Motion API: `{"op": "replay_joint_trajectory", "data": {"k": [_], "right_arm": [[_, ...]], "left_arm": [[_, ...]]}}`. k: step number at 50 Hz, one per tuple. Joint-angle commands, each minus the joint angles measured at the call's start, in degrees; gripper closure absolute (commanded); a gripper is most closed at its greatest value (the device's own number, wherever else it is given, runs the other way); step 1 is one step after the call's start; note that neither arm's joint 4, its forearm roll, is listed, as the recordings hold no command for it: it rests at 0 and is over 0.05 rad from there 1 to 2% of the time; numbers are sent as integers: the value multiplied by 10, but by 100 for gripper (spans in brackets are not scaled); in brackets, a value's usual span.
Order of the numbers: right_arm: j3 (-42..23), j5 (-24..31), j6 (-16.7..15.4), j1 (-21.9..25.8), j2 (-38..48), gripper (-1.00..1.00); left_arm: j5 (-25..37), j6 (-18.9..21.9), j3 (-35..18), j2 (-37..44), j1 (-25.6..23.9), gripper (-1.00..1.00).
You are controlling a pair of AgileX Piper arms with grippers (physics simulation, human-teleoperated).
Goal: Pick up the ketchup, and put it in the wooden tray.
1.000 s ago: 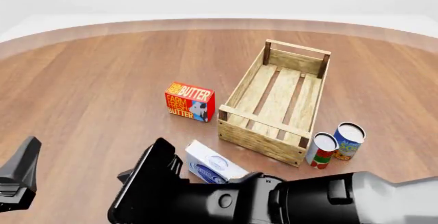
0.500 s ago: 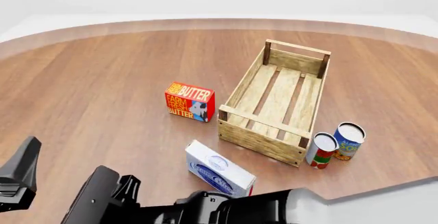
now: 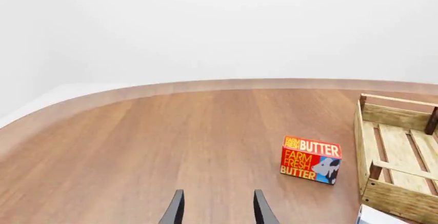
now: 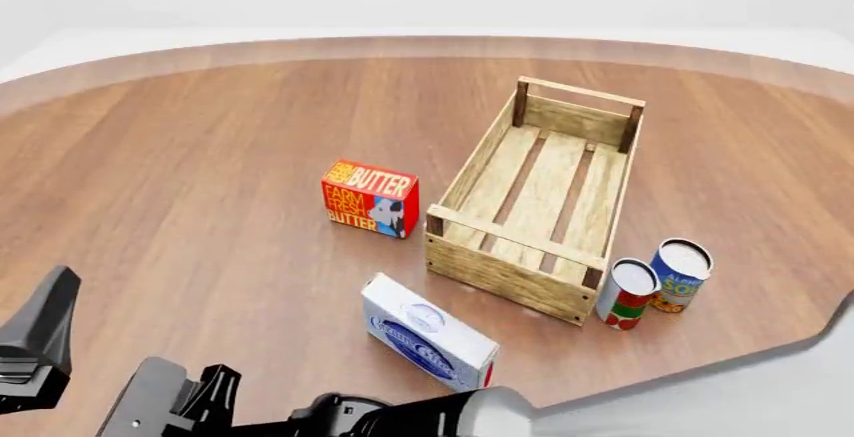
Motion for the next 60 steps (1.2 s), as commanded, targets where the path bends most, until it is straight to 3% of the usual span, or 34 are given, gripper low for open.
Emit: {"op": "replay_joint_trajectory", "data": {"k": [1,15,22,50,51,60], "right_arm": [[-25,5,-7,-4,30,-100],[-40,-2,-6,-5,62,-100],[-83,-1,-1,4,117,-100],[-103,8,-3,7,135,-100],[-103,7,-5,7,134,100],[-95,2,-8,9,126,100]], "left_arm": [[0,0,0,0,0,-100],[0,0,0,0,0,-100],[0,0,0,0,0,-100],[0,0,0,0,0,-100],[0,0,0,0,0,-100],[0,0,0,0,0,-100]]}}
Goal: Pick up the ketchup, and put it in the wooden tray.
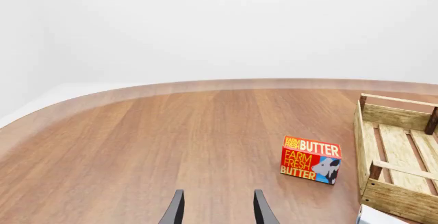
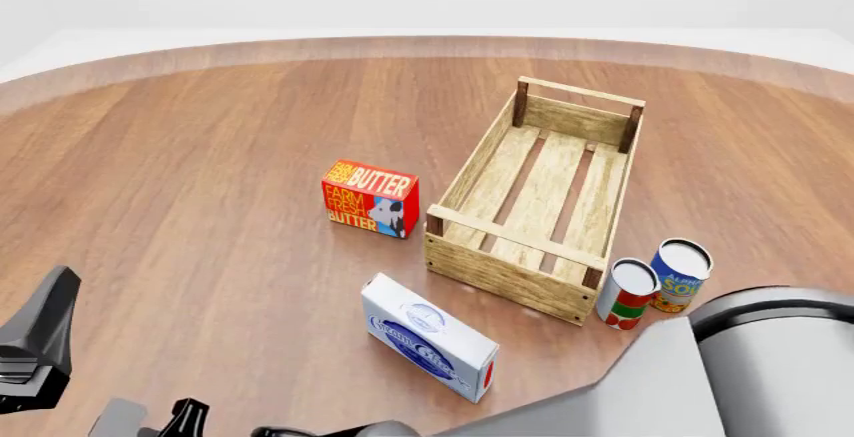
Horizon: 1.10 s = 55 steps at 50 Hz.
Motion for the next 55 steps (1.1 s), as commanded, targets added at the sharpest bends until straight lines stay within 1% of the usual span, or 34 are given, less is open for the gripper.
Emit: {"op": "replay_joint_trajectory", "data": {"k": [1,4,13,27,34,44,49,52,53,55], "right_arm": [[4,-3,-1,1,-5,100],[15,-8,-3,0,-16,100],[60,-33,3,-7,-50,100],[99,-54,5,-38,-73,100],[113,-52,0,-55,-89,100],[126,-34,-11,-82,-121,100],[123,-18,-20,-94,-133,100],[123,-14,-16,-93,-139,100],[120,-8,-28,-101,-138,100],[119,-3,-26,-104,-143,100]], "left_arm": [[0,0,0,0,0,-100],[0,0,0,0,0,-100],[0,0,0,0,0,-100],[0,0,0,0,0,-100],[0,0,0,0,0,-100],[0,0,0,0,0,-100],[0,0,0,0,0,-100],[0,0,0,0,0,-100],[0,0,0,0,0,-100],[0,0,0,0,0,-100]]}}
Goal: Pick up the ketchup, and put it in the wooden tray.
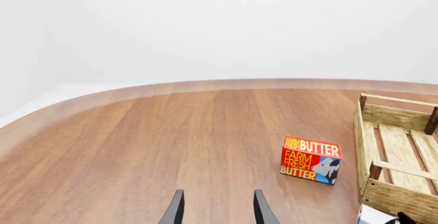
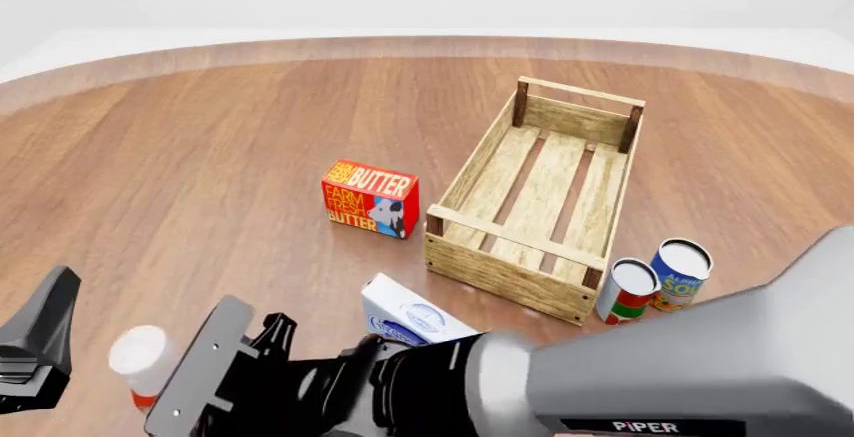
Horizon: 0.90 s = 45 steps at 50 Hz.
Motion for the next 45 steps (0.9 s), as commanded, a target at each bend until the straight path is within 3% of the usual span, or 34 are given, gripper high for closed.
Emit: {"op": "replay_joint_trajectory", "data": {"k": [1,23,25,45], "right_arm": [[-3,28,-11,-31,-29,100],[-40,110,-49,-117,-97,100],[-46,120,-62,-138,-99,100],[-57,158,-73,-279,-135,100]], "left_arm": [[0,0,0,0,0,-100],[0,0,0,0,0,-100],[0,0,0,0,0,-100],[0,0,0,0,0,-100]]}}
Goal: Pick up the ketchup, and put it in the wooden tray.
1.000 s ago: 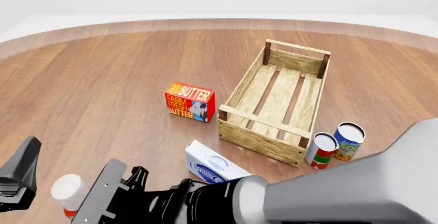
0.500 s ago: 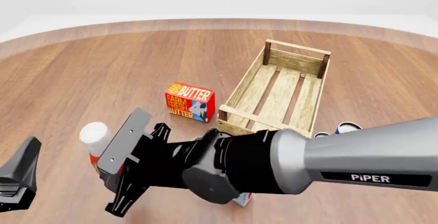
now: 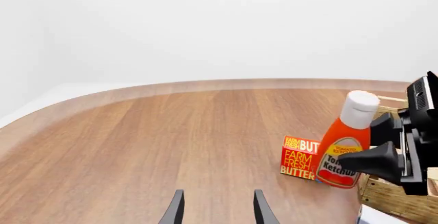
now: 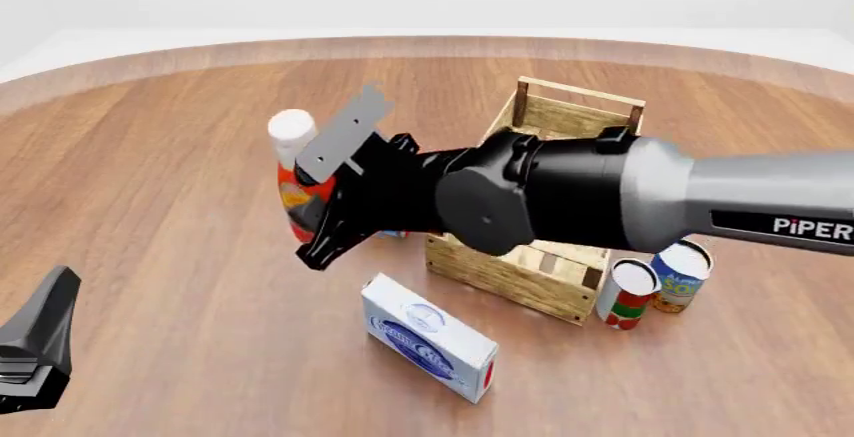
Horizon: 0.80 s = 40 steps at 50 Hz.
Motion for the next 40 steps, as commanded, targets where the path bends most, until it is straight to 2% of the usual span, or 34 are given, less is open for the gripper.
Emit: {"op": "replay_joint_trajectory", "data": {"k": [1,14,27,40], "right_arm": [[-8,17,-2,-80,-24,100],[-9,20,-17,-166,-42,100],[-5,21,-21,-217,-44,100],[31,-16,-29,-293,-40,100]], "left_arm": [[0,0,0,0,0,-100],[0,0,0,0,0,-100],[0,0,0,0,0,-100],[0,0,0,0,0,-100]]}}
